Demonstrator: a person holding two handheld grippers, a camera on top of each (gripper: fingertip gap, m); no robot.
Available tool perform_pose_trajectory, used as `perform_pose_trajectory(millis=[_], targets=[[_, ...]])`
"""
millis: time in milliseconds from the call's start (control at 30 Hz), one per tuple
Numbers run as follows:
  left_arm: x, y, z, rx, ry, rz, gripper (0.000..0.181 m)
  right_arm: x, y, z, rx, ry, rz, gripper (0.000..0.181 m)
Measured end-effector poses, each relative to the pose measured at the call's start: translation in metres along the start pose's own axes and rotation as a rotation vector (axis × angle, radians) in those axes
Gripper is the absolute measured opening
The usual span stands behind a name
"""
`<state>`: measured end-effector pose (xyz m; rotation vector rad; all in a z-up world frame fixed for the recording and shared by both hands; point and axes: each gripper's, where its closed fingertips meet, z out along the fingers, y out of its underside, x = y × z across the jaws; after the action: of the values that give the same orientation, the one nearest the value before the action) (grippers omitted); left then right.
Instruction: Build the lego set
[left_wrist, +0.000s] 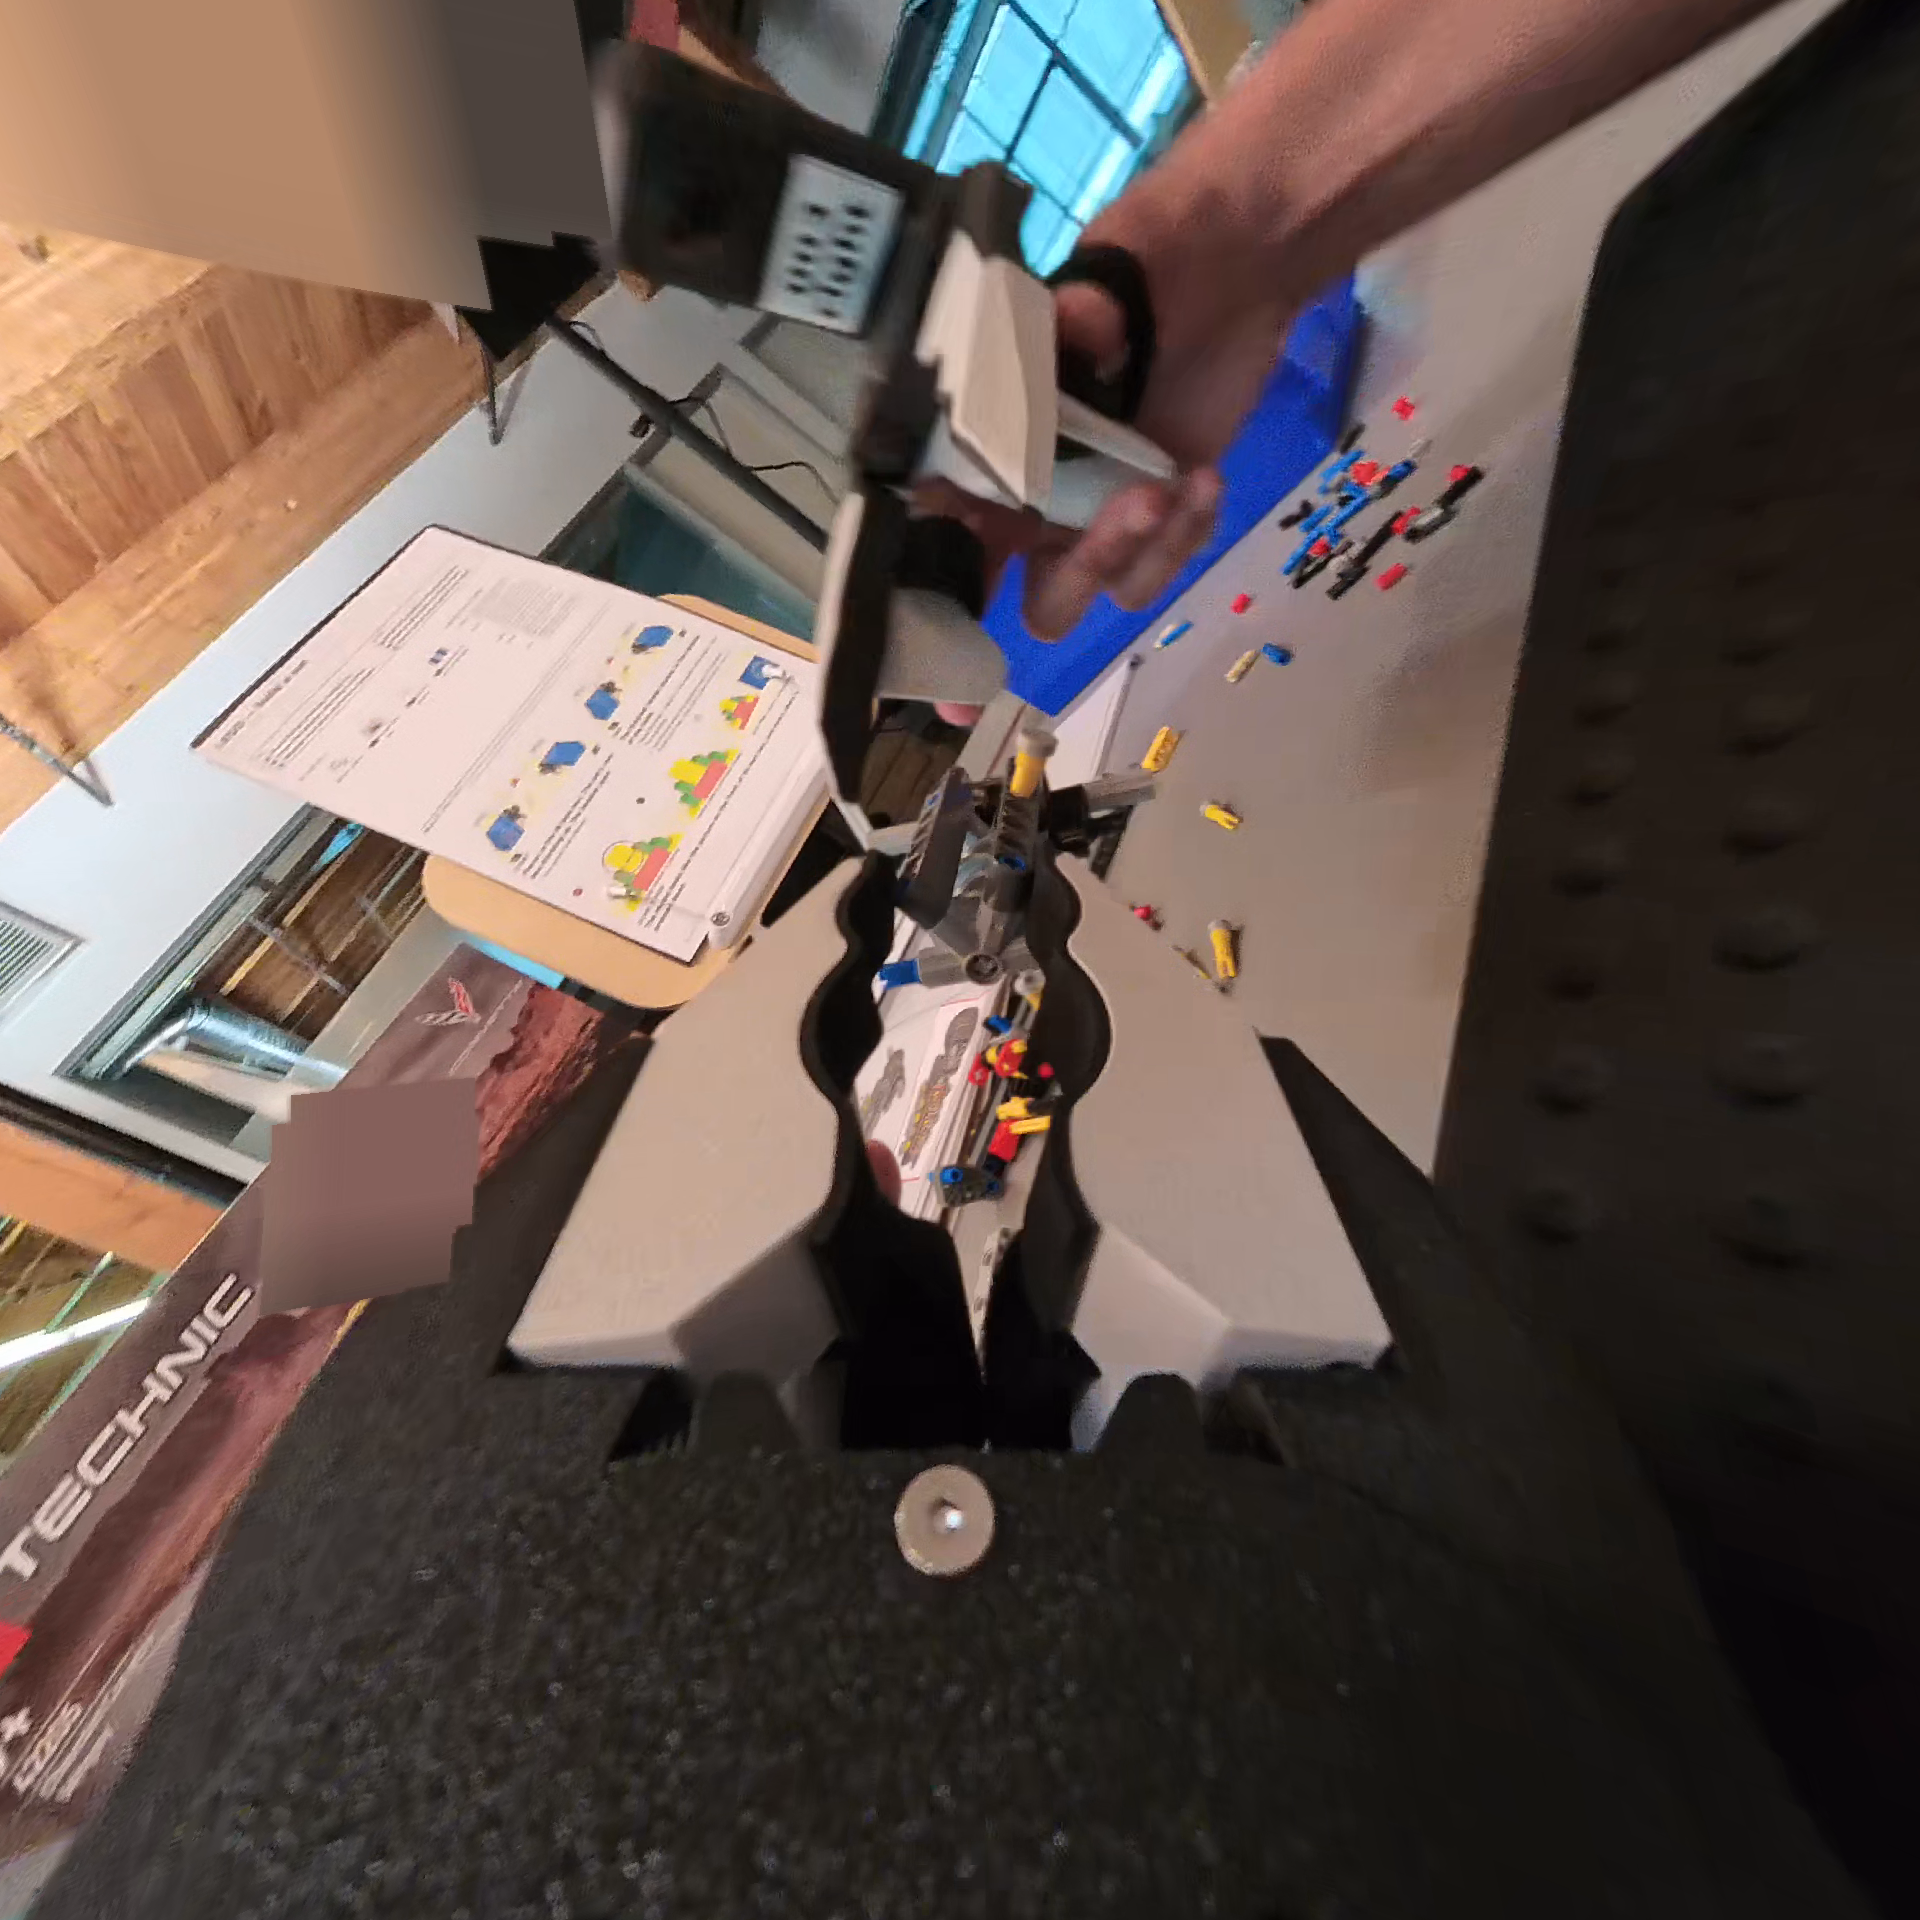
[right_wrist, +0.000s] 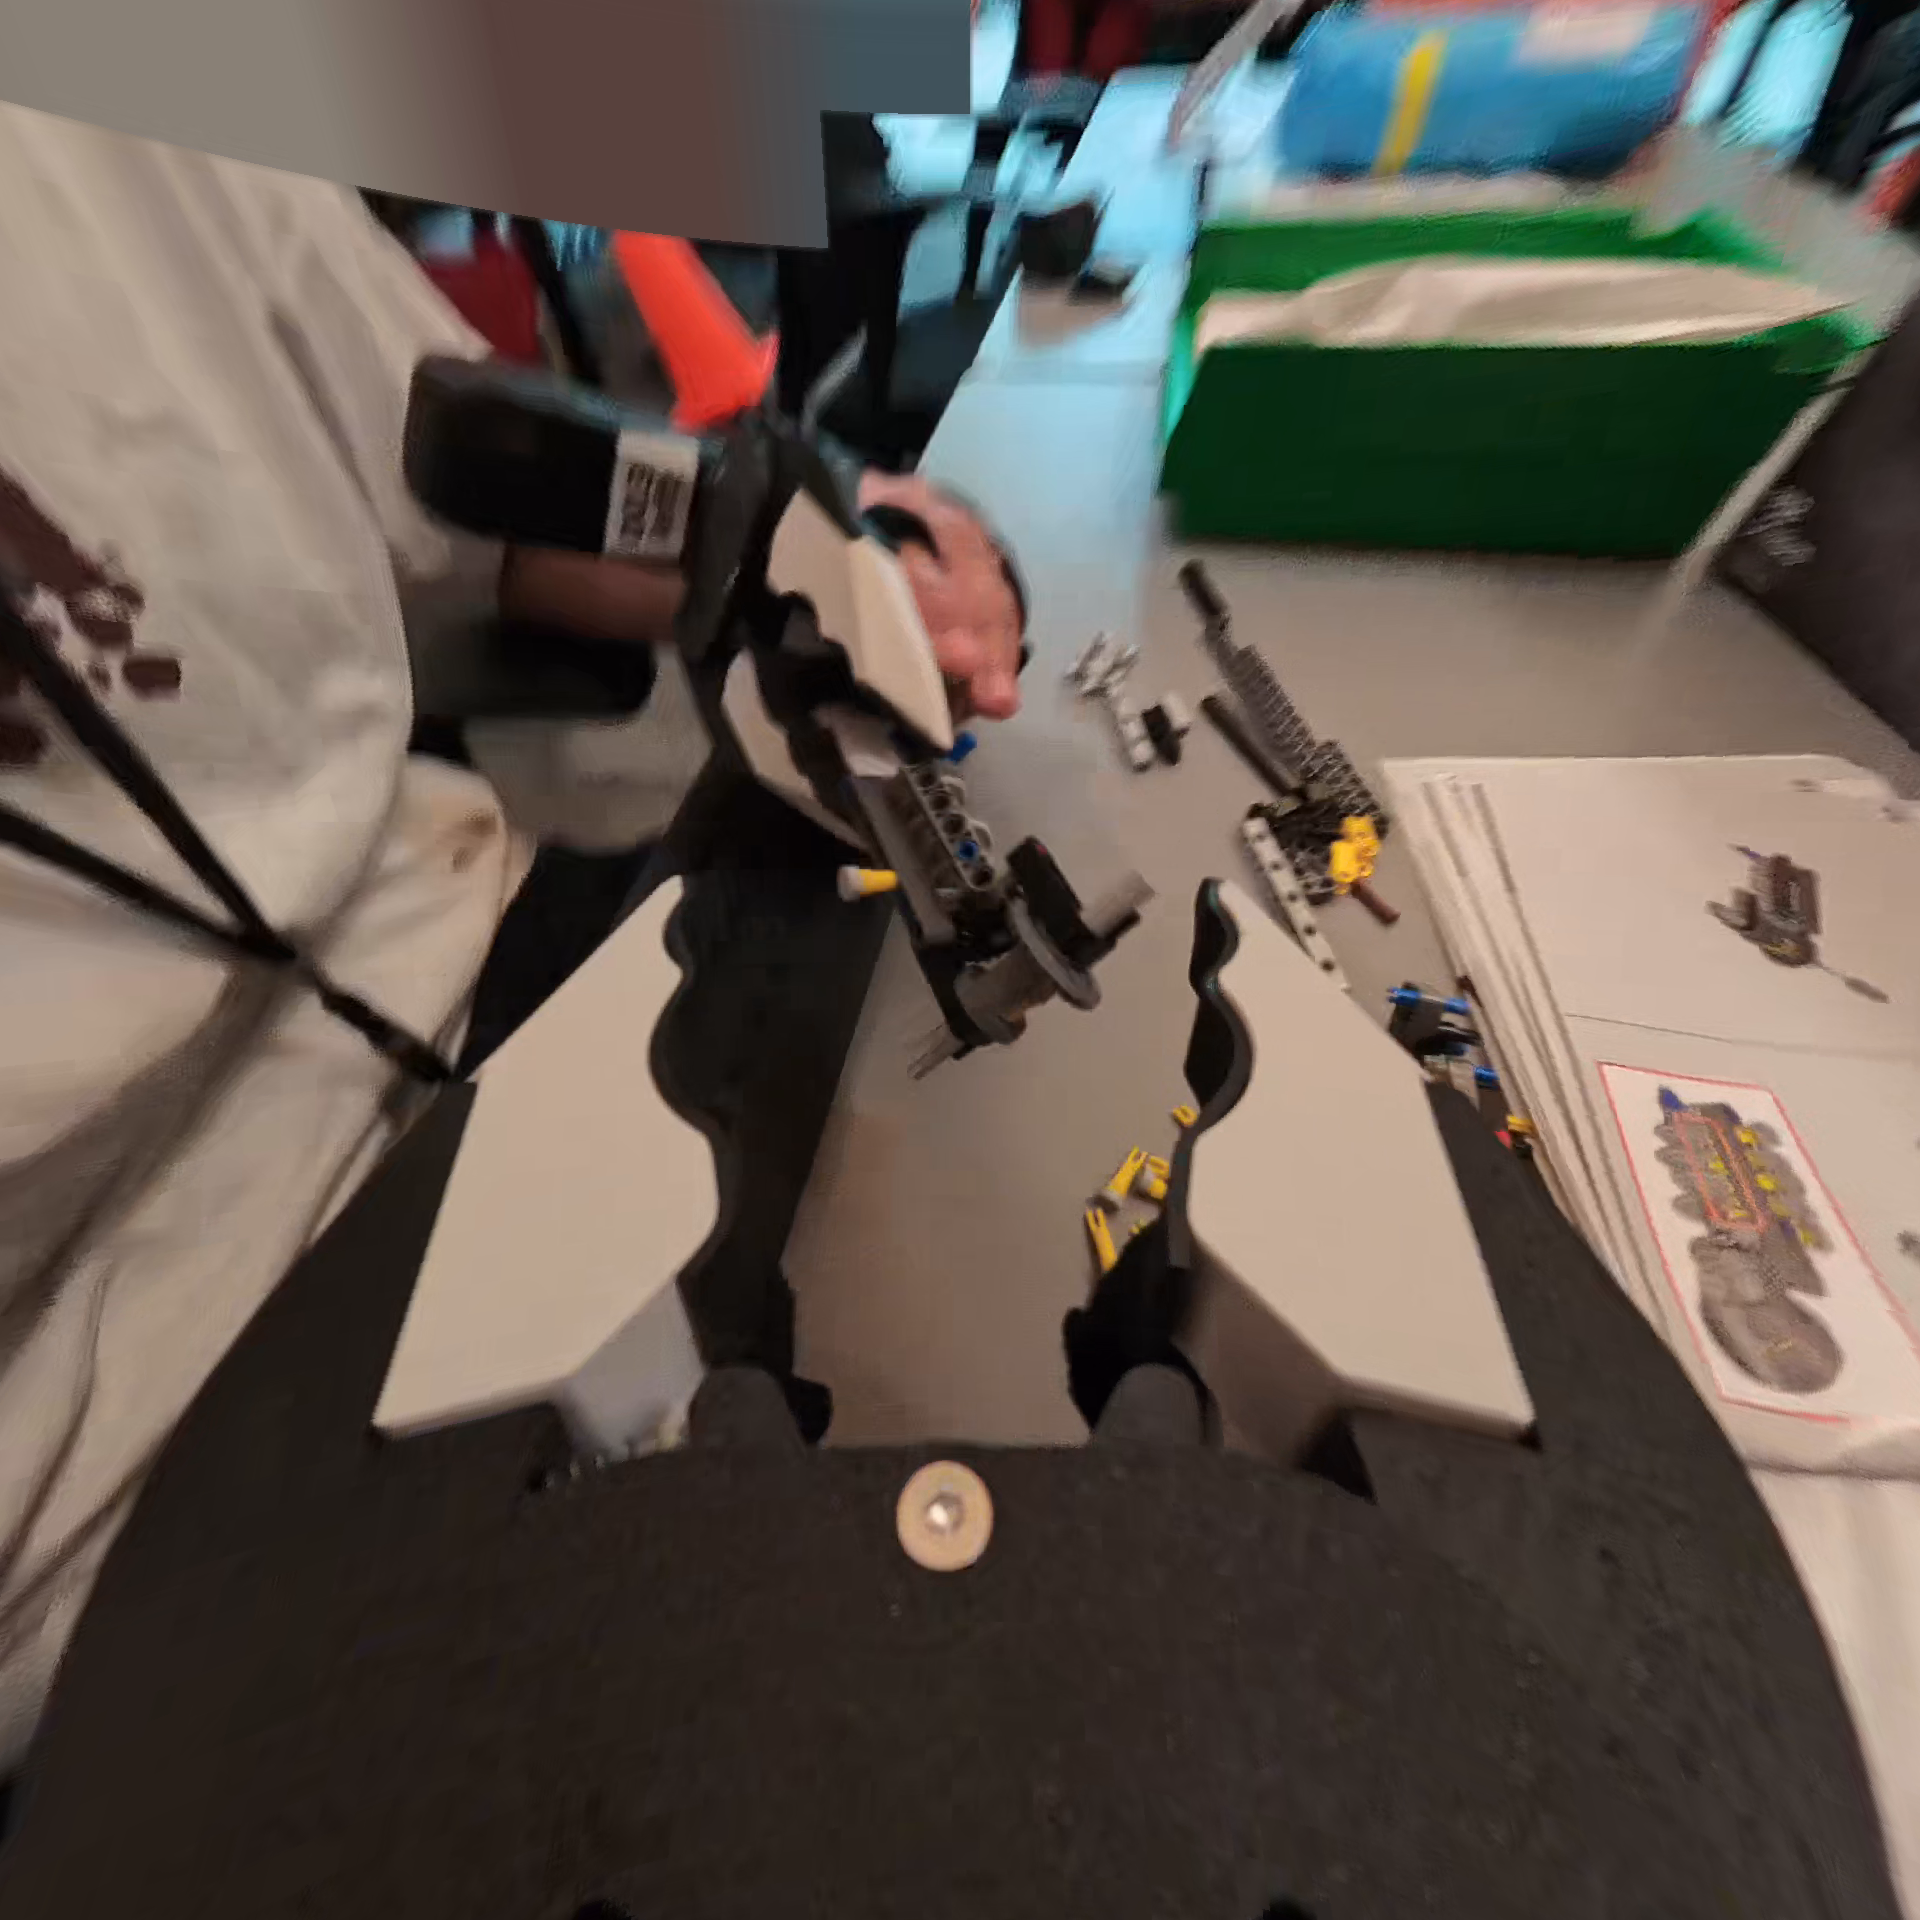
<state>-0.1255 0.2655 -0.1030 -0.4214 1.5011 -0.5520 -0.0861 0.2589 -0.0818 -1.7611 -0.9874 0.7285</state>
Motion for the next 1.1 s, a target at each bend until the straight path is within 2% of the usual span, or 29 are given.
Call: perform_pose_trajectory(millis=[133, 367, 433, 633, 1100], targets=[[0.018, 0.002, 0.003, -0.010, 0.062, 0.094, 0.024, -0.013, 0.024, 0.018, -0.406, -0.142, -0.172, 0.083], [0.030, 0.007, 0.007, -0.043, 0.093, 0.174, 0.024, -0.022, 0.056, 0.039, -0.747, -0.398, -0.245, 0.071], [0.030, 0.009, 0.008, -0.054, 0.088, 0.185, 0.024, -0.016, 0.066, 0.039, -0.838, -0.404, -0.249, 0.067], [0.029, 0.009, 0.009, -0.058, 0.090, 0.183, 0.024, -0.016, 0.075, 0.042, -0.918, -0.435, -0.258, 0.052], [0.032, 0.012, 0.011, -0.077, 0.101, 0.207, 0.024, -0.020, 0.079, 0.041, -0.944, -0.468, -0.245, 0.047]])
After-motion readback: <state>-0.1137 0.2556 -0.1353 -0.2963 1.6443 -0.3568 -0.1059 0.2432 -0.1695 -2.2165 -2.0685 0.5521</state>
